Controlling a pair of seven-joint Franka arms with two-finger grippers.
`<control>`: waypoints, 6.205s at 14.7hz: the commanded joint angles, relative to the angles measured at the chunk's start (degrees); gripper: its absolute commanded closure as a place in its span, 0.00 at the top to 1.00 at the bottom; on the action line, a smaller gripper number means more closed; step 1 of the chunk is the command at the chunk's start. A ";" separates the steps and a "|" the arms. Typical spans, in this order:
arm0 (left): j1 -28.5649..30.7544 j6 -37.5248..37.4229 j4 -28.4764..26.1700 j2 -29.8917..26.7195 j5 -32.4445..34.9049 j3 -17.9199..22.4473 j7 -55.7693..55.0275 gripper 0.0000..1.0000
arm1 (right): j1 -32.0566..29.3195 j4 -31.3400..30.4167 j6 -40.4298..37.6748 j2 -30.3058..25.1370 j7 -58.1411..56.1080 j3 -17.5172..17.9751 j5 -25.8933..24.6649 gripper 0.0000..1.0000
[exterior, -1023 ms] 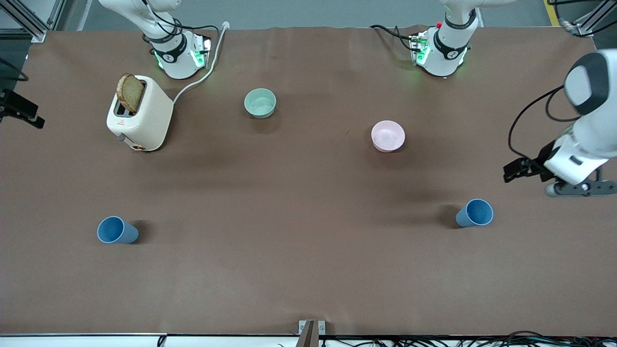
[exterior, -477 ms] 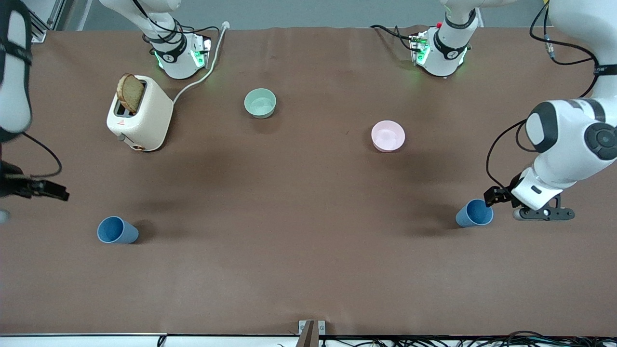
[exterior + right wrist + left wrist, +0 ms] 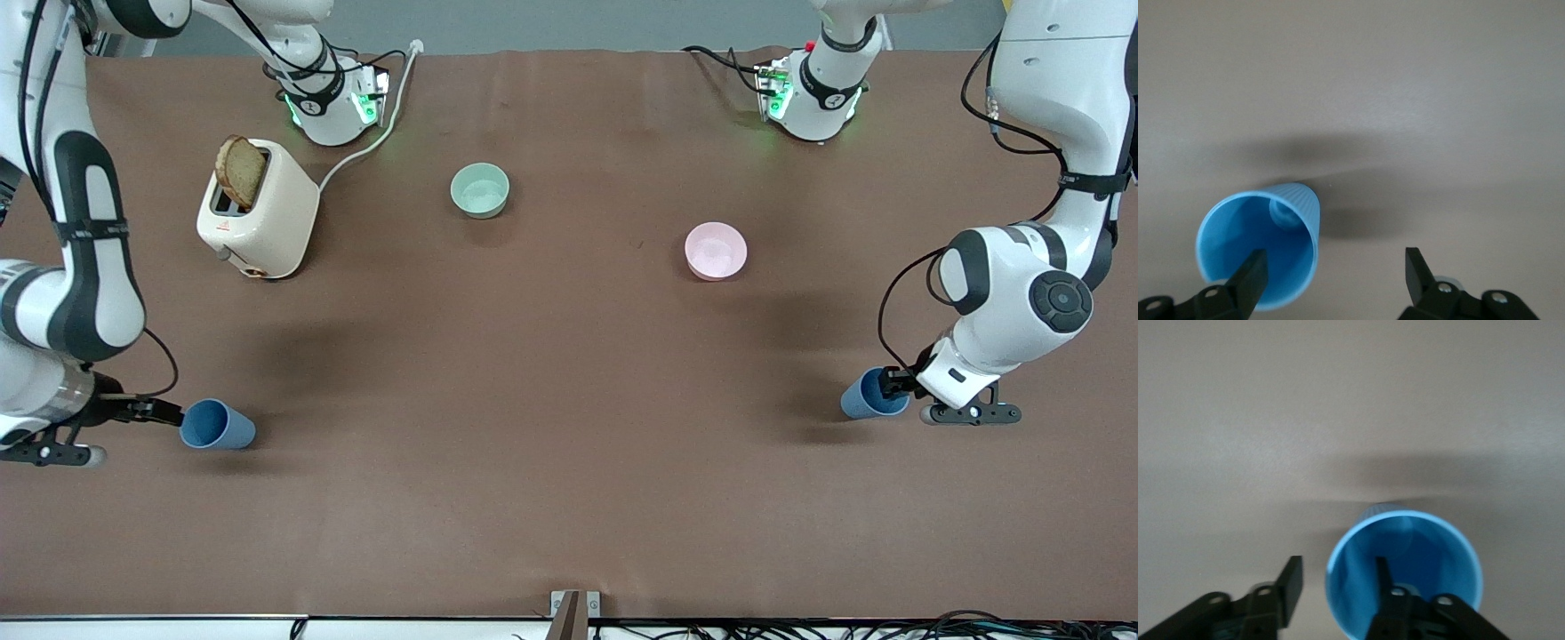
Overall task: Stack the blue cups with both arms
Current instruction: 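Carry the blue cup with the left gripper while the right gripper lifts its cup, then lower the blue cup upright at table center and open the left gripper, then withdraw the left gripper while the right gripper carries its cup toward center, then lower the held blue cup into the standing cup with the right gripper, then open the right gripper and lift it off the stacked cups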
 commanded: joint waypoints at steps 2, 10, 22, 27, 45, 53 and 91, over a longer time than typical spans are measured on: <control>-0.11 -0.55 0.67 0.00 0.15 -0.39 0.15 0.04 | -0.94 -1.37 5.16 1.38 -3.36 0.63 4.07 0.81; -0.46 -7.67 3.12 -3.26 0.06 -15.39 -22.48 0.00 | -0.94 -3.48 4.64 1.29 -3.28 0.81 6.62 0.07; -25.77 -7.14 16.66 10.01 10.25 -19.55 -71.39 0.01 | 1.43 -2.08 -15.29 -17.14 -0.21 1.07 2.86 0.04; -25.96 -7.14 17.01 9.85 10.52 -19.55 -72.19 1.00 | 1.96 -2.51 -26.28 -29.62 3.91 3.34 -4.78 0.05; -4.48 -48.27 22.83 -25.75 6.14 -9.75 -16.94 1.00 | 2.84 -4.10 -22.46 -30.11 56.71 39.71 -6.03 0.01; -6.53 -50.03 19.56 -29.97 4.11 -4.17 -8.38 1.00 | 8.54 5.28 -12.77 -6.13 80.02 49.15 -19.39 0.00; -4.16 -52.67 19.65 -29.89 0.15 -4.43 -9.17 1.00 | 12.52 2.32 -9.48 -4.49 87.97 49.41 -37.41 1.00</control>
